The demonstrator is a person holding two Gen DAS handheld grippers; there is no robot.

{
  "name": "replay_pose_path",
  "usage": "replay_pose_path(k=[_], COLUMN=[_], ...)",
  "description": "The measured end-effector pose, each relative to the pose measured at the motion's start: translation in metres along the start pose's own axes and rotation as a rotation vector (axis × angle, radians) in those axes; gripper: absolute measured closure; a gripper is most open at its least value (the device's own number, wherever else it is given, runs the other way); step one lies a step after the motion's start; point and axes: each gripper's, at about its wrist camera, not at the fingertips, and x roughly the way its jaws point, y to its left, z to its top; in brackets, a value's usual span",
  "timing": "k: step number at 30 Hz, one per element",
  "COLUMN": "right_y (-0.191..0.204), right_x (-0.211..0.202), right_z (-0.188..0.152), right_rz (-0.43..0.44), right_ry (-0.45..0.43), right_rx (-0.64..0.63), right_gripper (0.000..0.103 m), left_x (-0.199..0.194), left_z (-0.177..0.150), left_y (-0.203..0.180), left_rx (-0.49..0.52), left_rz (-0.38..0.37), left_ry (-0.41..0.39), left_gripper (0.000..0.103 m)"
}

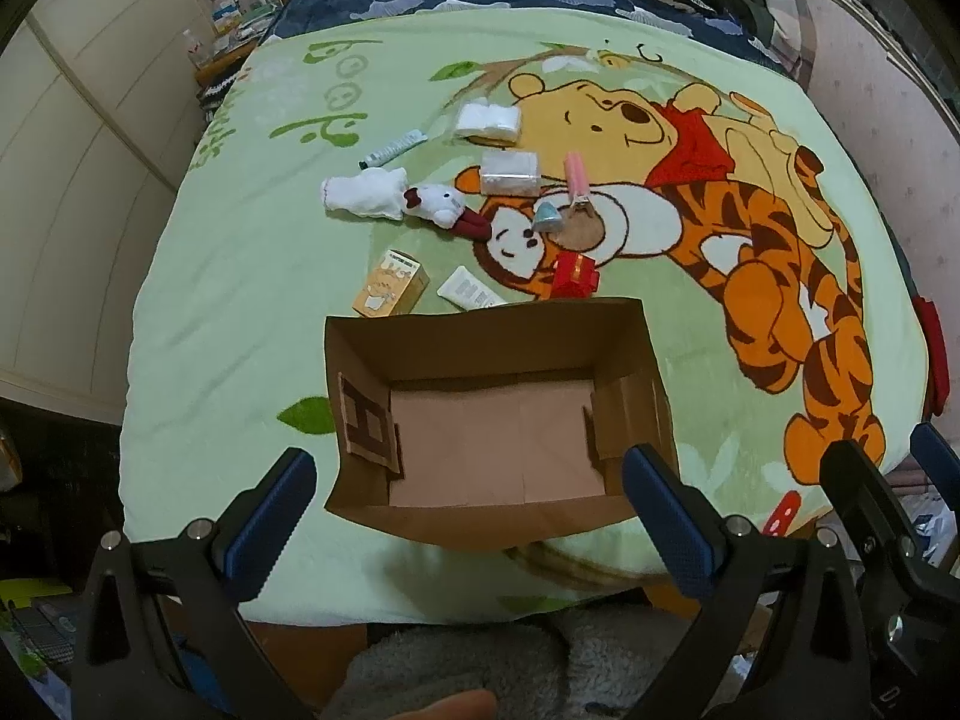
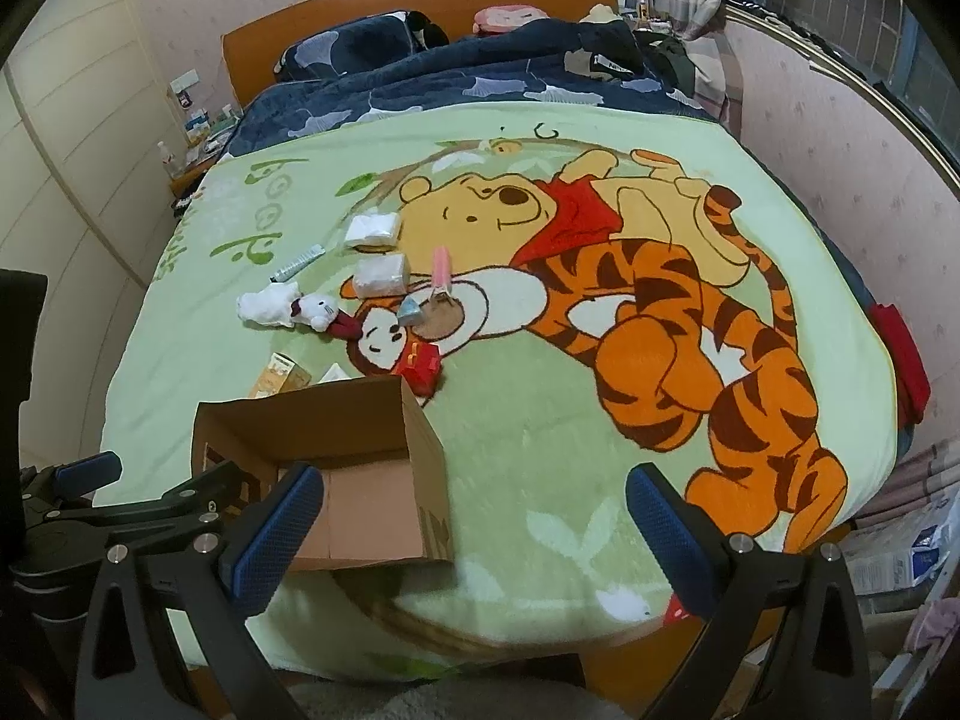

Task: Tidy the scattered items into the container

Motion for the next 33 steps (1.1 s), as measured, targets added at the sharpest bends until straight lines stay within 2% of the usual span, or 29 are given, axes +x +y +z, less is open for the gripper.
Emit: replay_pose_path(k=[20,33], right_y=[0.003,0.014], right_x=[0.003,0.005], right_z=[-0.002,0.011], right_rz=[0.012,0.021], right_ry=[0.021,0.007], right_rx=[-0.009,-0.04], right_gripper=[0.0,0.0], left_x=[0.003,0.001], left_z=[-0.005,0.005], left_y=[0.004,0.016], left_rx=[-0.011,-0.04], left_rz=[0.01,-0.008], left_ry=[0.019,0.004], left_gripper=[0.0,0.0])
